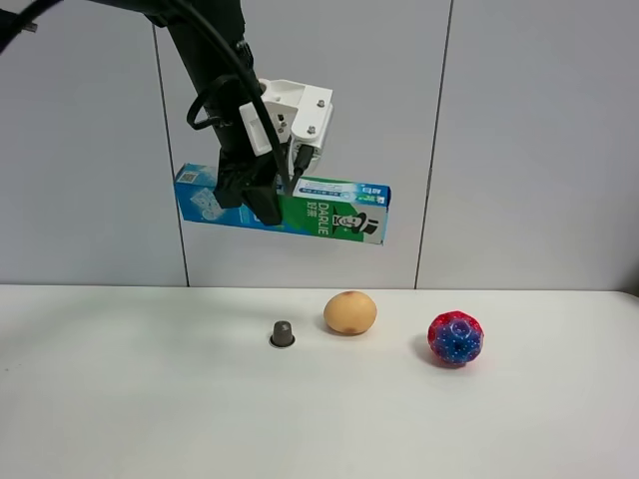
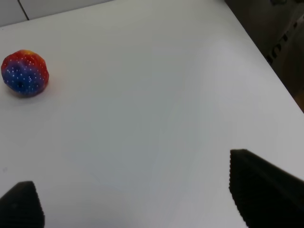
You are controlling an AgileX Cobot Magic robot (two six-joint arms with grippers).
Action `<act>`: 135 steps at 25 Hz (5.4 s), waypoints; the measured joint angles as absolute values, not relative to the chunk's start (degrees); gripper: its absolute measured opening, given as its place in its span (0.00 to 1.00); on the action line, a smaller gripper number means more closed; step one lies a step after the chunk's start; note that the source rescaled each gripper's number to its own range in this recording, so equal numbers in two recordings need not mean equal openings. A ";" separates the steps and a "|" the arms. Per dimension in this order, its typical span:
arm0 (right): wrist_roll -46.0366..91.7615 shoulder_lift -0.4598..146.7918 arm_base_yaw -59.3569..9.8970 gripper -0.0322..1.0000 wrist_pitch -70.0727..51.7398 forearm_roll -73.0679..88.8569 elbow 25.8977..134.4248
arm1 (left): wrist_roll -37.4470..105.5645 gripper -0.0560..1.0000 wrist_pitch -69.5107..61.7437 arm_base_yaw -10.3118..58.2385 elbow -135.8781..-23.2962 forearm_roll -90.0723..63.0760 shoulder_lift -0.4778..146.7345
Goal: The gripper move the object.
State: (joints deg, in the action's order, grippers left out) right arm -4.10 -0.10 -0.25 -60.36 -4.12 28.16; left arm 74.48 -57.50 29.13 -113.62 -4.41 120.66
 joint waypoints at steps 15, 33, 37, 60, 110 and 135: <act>-4.10 -0.10 -0.25 1.00 -60.36 -4.12 28.16 | 75.47 0.06 -50.18 24.74 -124.45 -7.52 131.87; -4.10 -0.10 -0.25 1.00 -60.36 -4.12 28.16 | 75.28 0.06 -37.77 23.84 -124.45 -5.85 141.39; -4.10 -0.10 -0.25 1.00 -60.36 -4.12 28.16 | 75.28 0.06 -36.19 23.84 -124.49 -5.85 142.46; -4.10 -0.10 -0.25 1.00 -60.36 -4.12 28.16 | 72.40 0.16 -33.95 23.89 -124.49 -5.88 145.04; -4.10 -0.10 -0.25 1.00 -60.36 -4.12 28.16 | 11.06 0.60 -67.23 22.51 -80.74 0.50 73.71; -4.10 -0.10 -0.25 1.00 -60.36 -4.12 28.16 | 8.88 0.60 -65.52 -5.51 -34.60 -10.04 12.19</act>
